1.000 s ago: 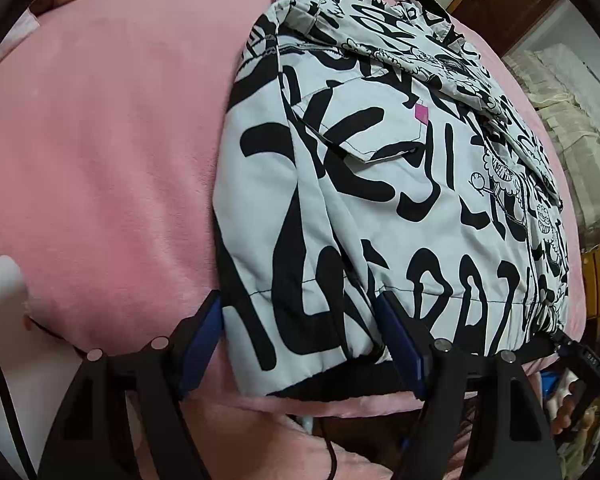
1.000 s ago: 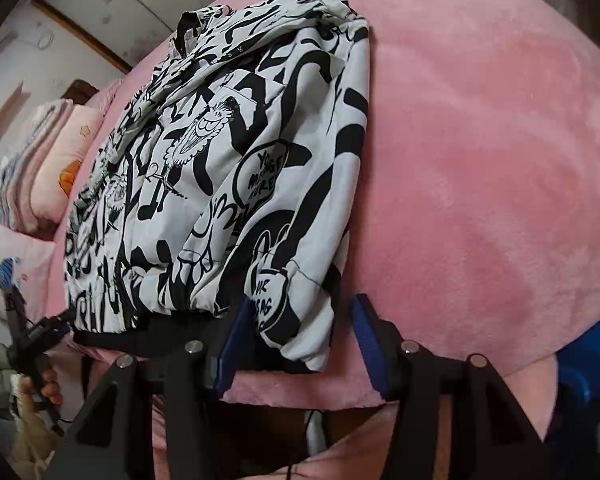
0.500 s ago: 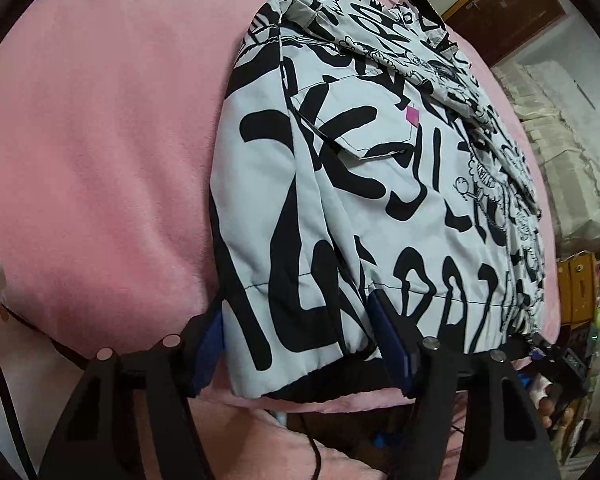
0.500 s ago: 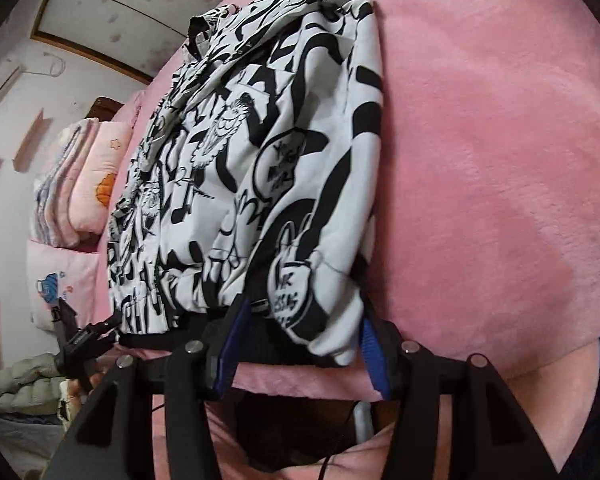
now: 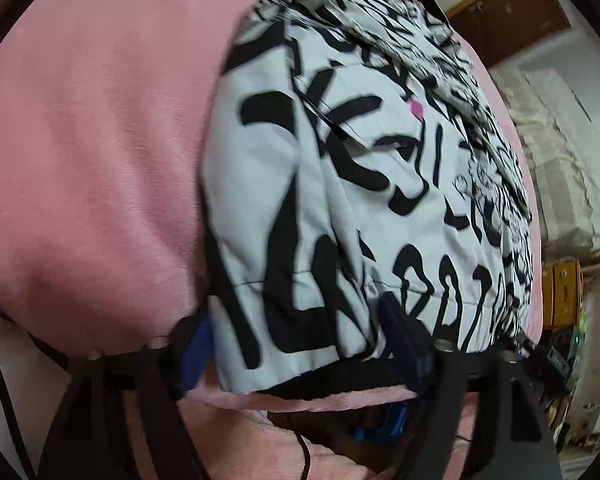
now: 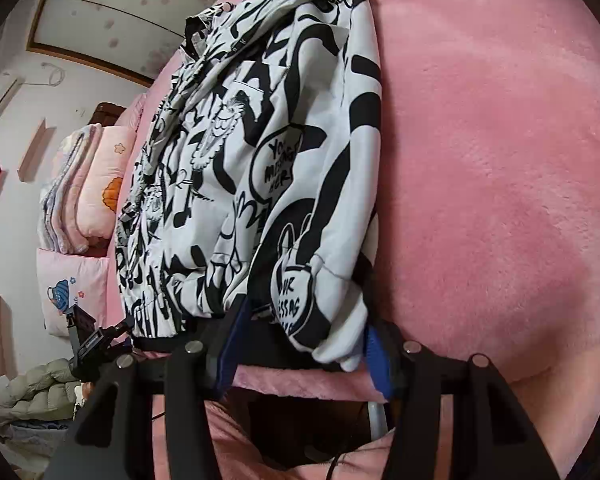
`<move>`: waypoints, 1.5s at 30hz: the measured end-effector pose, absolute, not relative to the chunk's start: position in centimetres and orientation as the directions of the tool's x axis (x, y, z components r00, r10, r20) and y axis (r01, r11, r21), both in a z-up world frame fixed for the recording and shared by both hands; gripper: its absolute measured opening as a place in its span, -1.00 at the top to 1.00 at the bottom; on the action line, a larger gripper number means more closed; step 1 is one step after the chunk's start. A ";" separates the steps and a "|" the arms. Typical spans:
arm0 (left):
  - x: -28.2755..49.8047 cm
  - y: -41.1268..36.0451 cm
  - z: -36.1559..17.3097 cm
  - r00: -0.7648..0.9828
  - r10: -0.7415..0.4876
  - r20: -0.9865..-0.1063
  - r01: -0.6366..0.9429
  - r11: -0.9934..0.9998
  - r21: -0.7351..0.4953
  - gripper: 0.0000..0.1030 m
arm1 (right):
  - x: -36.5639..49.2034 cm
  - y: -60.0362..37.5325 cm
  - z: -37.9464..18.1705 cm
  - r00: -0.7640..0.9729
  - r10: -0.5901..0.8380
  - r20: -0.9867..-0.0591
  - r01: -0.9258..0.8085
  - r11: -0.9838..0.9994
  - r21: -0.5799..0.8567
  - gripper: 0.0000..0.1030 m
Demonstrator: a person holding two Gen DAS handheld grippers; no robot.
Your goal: Fold large clothes
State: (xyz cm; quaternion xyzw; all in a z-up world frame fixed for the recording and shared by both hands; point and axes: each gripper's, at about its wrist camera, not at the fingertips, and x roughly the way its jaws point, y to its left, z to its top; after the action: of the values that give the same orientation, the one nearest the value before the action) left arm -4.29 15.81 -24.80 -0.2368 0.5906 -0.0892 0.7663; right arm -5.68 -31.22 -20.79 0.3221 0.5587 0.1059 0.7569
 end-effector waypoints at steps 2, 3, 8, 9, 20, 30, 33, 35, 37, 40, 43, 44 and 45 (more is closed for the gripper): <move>-4.2 14.7 -24.8 0.270 -0.374 -0.887 -0.110 0.904 -0.414 -0.66 | -5.3 -31.2 -21.1 0.347 0.513 -0.785 0.217 0.771 0.599 -0.05; -4.2 14.2 -24.7 0.265 -0.349 -0.899 -0.092 0.919 -0.384 -0.66 | -5.3 -31.2 -21.2 0.347 0.511 -0.786 0.219 0.771 0.598 -0.05; -4.1 12.4 -24.2 0.256 -0.279 -0.925 -0.044 0.953 -0.300 -0.10 | -5.3 -30.4 -20.7 0.352 0.461 -0.814 0.181 0.820 0.543 0.13; -4.1 12.3 -24.0 0.254 -0.290 -0.923 -0.040 0.950 -0.309 0.05 | -5.2 -30.1 -20.6 0.351 0.442 -0.825 0.174 0.835 0.522 0.24; -2.5 11.5 -19.0 0.298 -0.476 -0.827 -0.092 0.848 -0.522 0.66 | -4.7 -26.7 -14.0 0.441 0.292 -0.849 -0.045 0.951 0.304 0.72; 7.1 14.4 -8.7 0.554 -0.580 -0.597 -0.084 0.675 -0.733 0.68 | 3.8 -29.6 -4.0 0.626 0.420 -0.656 -0.070 0.869 0.489 0.72; 12.8 14.3 -7.5 0.576 -0.568 -0.588 -0.065 0.685 -0.726 0.68 | 9.3 -30.1 -1.9 0.666 0.433 -0.607 -0.066 0.845 0.531 0.72; 17.4 13.4 -7.6 0.581 -0.535 -0.613 -0.066 0.720 -0.691 0.66 | 13.8 -30.0 -1.5 0.680 0.413 -0.606 -0.053 0.852 0.521 0.72; 21.3 12.5 -8.7 0.577 -0.494 -0.650 -0.083 0.757 -0.648 0.61 | 17.9 -29.7 -2.2 0.684 0.375 -0.626 -0.016 0.865 0.501 0.72; 26.4 11.4 -11.8 0.506 -0.448 -0.737 -0.140 0.800 -0.583 0.43 | 23.2 -29.6 -4.8 0.669 0.348 -0.657 0.045 0.863 0.503 0.55; 29.2 10.9 -14.5 0.411 -0.470 -0.781 -0.178 0.799 -0.575 -0.11 | 26.8 -29.5 -7.7 0.617 0.310 -0.723 0.103 0.879 0.465 0.31; 29.7 11.0 -14.7 0.405 -0.482 -0.777 -0.177 0.792 -0.584 -0.22 | 27.7 -29.5 -8.7 0.594 0.317 -0.740 0.111 0.878 0.465 0.26; 29.6 11.1 -14.6 0.400 -0.497 -0.770 -0.166 0.787 -0.594 -0.26 | 28.2 -29.6 -9.1 0.586 0.321 -0.744 0.112 0.877 0.467 0.24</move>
State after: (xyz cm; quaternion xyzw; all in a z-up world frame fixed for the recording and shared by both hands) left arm 29.56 11.14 -14.63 -0.3084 0.5374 -0.1064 0.7776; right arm 28.16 -29.59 -9.13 0.2401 0.4509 0.0610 0.8575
